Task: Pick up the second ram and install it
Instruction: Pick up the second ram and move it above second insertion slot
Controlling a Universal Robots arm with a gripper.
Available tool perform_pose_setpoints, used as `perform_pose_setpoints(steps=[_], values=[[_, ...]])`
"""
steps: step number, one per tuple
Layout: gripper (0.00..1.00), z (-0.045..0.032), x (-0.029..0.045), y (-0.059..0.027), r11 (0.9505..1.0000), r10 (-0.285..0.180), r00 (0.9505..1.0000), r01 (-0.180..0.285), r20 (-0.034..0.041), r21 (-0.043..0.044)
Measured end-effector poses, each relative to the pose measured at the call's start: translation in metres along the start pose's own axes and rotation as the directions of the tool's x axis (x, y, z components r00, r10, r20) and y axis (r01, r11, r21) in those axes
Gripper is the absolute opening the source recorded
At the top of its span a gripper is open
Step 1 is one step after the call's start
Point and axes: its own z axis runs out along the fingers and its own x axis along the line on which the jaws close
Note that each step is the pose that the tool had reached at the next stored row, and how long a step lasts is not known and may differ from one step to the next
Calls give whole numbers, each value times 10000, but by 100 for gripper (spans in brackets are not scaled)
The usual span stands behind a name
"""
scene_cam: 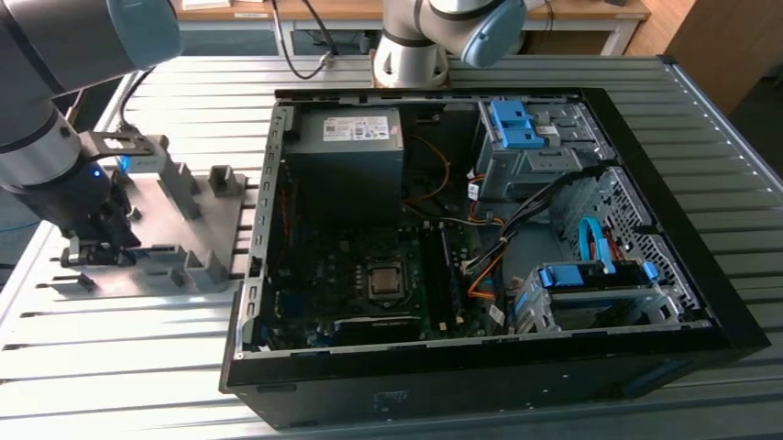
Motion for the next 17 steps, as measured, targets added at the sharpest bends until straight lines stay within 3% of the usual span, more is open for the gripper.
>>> perform_pose_setpoints(steps=[15,17], values=[[35,15,1,-1,10000,-7,10000,7,6,0],[35,16,2,-1,10000,-8,10000,8,62,5]])
